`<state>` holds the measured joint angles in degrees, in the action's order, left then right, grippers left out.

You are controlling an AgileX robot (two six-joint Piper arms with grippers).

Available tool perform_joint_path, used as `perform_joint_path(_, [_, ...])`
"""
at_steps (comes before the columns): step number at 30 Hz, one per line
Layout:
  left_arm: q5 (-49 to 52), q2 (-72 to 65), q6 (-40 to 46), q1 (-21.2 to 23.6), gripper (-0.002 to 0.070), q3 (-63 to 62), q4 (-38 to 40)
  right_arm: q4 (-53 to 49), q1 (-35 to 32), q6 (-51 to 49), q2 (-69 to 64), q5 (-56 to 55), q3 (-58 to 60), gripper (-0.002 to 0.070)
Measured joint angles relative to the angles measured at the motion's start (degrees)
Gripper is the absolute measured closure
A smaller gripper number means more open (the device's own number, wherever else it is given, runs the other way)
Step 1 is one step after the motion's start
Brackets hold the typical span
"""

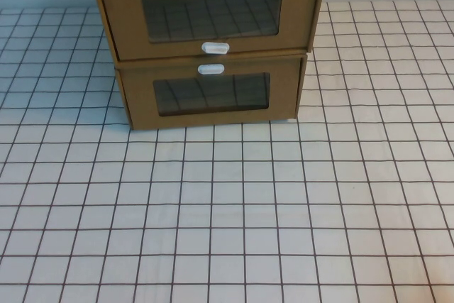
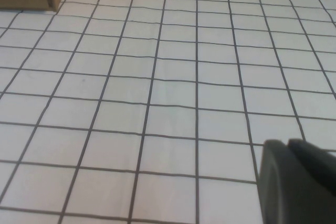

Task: Open the shoe box
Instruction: 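Pull the top drawer of the cardboard box fully open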

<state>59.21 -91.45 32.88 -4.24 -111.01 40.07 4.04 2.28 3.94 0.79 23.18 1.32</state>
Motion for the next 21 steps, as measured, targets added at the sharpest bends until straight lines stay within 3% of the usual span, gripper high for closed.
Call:
perform_joint_path(10, [5.1,-21.4,-4.8,-8.0,0.0677,-24.6,-6.1,0.0,0.0,0.0,0.0,0.0,0.0,0.0689])
perform_joint_path(21, [4.7,-26.4,-5.5,-10.2,0.0677,-26.3,-12.3,0.0,0.0,0.0,0.0,0.0,0.0,0.0689])
